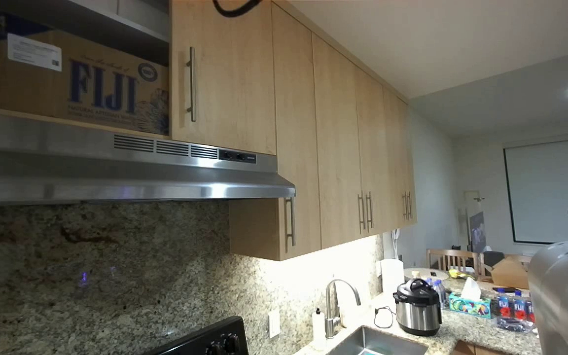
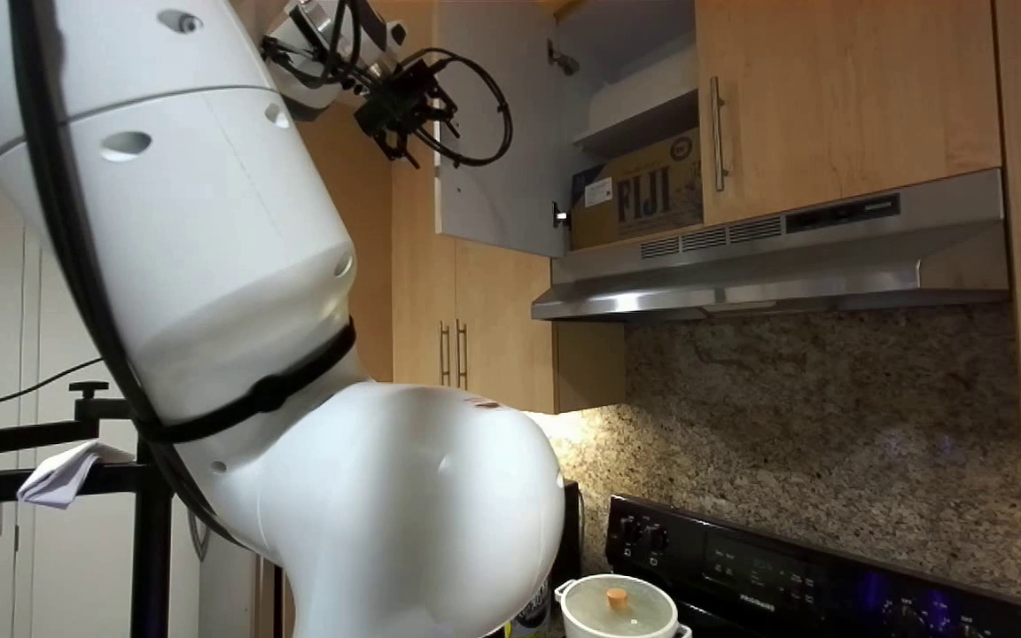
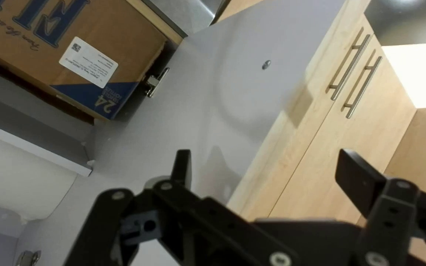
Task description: Close the cupboard completely
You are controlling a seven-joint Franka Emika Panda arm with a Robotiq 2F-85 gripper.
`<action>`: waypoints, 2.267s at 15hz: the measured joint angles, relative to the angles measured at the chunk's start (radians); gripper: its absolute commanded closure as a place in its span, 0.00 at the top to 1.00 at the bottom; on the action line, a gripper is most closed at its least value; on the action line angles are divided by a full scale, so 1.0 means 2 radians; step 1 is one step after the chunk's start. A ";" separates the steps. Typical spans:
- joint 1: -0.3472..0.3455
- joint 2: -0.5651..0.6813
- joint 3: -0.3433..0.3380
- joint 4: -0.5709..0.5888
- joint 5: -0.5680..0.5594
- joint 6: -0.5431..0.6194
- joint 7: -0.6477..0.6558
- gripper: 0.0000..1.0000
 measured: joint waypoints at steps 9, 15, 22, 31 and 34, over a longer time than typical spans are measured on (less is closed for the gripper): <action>-0.106 -0.011 0.037 -0.003 -0.050 0.092 0.105 1.00; -0.205 -0.057 0.079 -0.004 -0.060 0.096 0.193 1.00; -0.277 -0.118 0.088 0.009 -0.048 0.014 0.252 1.00; -0.324 -0.125 0.067 0.033 -0.037 -0.082 0.267 1.00; -0.339 -0.110 0.055 0.039 -0.037 -0.094 0.267 1.00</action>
